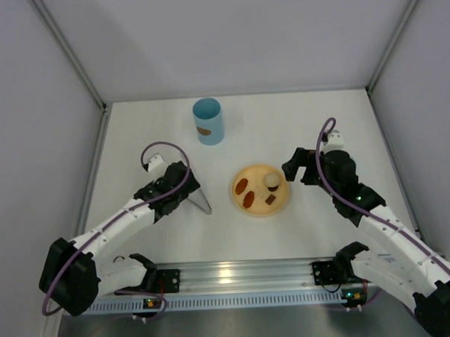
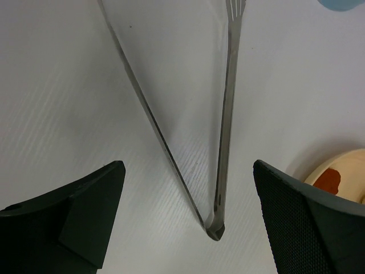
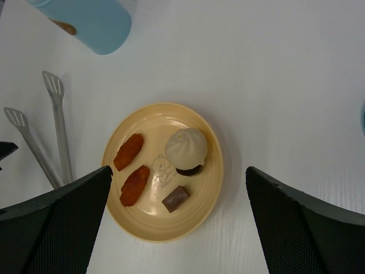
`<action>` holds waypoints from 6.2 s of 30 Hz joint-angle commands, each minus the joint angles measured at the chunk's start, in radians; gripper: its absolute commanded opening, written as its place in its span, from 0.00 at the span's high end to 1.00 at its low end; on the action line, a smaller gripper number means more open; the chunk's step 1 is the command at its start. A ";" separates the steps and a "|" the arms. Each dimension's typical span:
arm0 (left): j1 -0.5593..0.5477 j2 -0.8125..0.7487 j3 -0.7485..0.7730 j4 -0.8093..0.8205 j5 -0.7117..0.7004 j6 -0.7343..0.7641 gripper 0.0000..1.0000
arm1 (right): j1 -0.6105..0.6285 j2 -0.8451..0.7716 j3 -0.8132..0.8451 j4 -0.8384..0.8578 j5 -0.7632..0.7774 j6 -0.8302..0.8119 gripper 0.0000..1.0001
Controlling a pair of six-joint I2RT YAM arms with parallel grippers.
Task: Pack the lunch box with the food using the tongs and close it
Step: Pick up the clamp at the center of the board.
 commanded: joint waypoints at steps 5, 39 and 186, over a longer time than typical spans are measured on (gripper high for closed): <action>-0.073 0.112 0.013 0.151 -0.172 -0.185 0.01 | 0.021 -0.036 0.050 -0.056 0.016 -0.010 0.01; -0.090 0.572 0.202 0.013 -0.195 -0.331 0.01 | 0.021 -0.111 0.028 -0.115 0.057 -0.035 0.01; -0.593 -0.008 0.464 -0.440 -0.048 0.307 0.49 | 0.021 -0.140 0.010 -0.182 -0.004 0.040 0.02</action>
